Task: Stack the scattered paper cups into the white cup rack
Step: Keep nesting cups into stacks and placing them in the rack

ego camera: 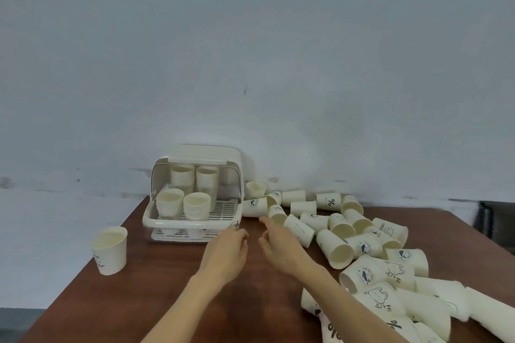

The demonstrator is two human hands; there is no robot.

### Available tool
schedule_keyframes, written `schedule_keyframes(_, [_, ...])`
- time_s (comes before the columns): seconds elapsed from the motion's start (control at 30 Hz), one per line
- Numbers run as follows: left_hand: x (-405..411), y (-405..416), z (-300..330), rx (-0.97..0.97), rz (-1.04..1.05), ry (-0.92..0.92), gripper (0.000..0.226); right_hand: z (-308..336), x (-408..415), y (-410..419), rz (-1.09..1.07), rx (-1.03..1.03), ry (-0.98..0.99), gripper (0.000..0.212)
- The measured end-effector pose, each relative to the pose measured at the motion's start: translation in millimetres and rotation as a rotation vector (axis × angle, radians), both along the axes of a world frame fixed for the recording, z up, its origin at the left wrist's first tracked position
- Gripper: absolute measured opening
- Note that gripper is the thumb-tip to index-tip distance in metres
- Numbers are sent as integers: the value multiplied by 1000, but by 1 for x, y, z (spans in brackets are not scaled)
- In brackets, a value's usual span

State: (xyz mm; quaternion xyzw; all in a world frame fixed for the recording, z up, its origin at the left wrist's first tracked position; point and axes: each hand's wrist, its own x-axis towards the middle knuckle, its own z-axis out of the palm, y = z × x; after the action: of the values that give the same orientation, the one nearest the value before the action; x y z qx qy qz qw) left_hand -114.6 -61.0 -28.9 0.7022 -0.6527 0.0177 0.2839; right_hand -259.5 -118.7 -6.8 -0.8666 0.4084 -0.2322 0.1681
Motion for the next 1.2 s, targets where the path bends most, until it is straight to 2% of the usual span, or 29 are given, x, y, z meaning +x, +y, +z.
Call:
schedule_keyframes(0.23, [-41, -44, -1, 102, -60, 21, 27, 5, -41, -15, -41, -5, -19, 34])
schedule_keyframes(0.4, [-62, -83, -8, 190, -40, 147, 25, -2, -63, -31, -92, -27, -35, 45])
schedule_keyframes(0.73, [-78, -143, -32, 355, 100, 375, 41, -12, -97, -59, -167, -29, 20, 42])
schedule_keyframes(0.9, [-86, -153, -40, 336, 105, 647, 26, -19, -108, -66, -187, -26, 47, 43])
schedule_keyframes(1.1, [-94, -149, -39, 314, 130, 751, 6, -23, -114, -67, -224, -1, 79, 51])
schedule_keyframes(1.2, [-96, -140, -34, 289, 105, 778, 6, -19, -117, -66, -213, -11, 63, 46])
